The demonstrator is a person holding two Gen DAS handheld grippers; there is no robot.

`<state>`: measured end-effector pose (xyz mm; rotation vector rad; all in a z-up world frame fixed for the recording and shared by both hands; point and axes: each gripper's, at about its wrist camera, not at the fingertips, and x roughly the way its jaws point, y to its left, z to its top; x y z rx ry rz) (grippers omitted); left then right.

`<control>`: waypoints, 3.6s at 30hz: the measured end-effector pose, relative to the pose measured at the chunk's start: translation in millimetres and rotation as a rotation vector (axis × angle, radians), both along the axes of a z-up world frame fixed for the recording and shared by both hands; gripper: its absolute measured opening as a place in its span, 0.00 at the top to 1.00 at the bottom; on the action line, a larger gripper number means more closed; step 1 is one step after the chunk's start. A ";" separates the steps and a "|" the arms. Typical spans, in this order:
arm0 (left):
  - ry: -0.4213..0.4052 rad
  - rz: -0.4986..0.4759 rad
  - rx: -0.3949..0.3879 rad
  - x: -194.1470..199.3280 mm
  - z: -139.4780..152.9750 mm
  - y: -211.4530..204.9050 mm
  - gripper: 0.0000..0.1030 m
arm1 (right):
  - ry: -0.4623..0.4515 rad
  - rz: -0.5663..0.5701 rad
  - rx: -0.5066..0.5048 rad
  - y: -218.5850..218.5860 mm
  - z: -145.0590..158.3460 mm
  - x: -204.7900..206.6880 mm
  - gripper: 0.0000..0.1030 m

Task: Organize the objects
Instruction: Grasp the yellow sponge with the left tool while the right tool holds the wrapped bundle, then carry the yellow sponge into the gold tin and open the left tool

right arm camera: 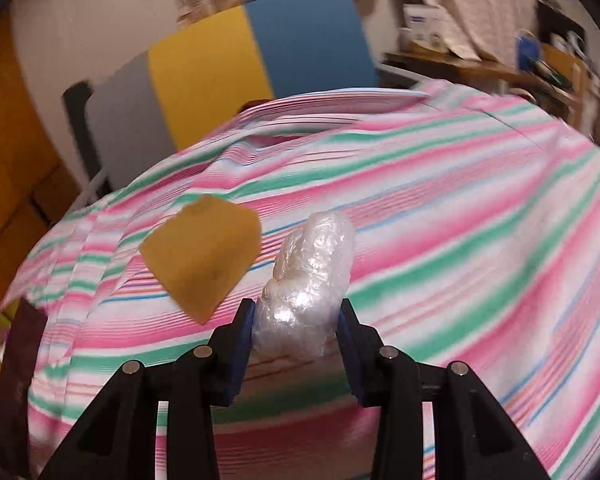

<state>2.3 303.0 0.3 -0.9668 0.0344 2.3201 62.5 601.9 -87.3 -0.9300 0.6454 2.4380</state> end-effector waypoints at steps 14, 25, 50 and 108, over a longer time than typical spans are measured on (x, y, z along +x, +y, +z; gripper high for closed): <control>0.173 -0.246 -0.184 -13.2 -25.9 161.9 0.00 | 0.097 -0.239 -0.033 26.1 -9.0 38.0 0.61; 0.143 -0.294 -0.255 -40.1 -70.1 218.9 0.02 | 0.140 -0.258 -0.079 30.5 -15.6 47.3 0.61; 0.237 -0.160 -0.083 -14.9 -56.3 147.6 0.49 | 0.126 -0.263 -0.035 25.3 -13.5 45.5 0.61; 0.033 0.267 0.147 14.2 -17.5 -205.9 0.48 | -0.004 0.177 0.428 -136.2 39.8 -12.0 0.61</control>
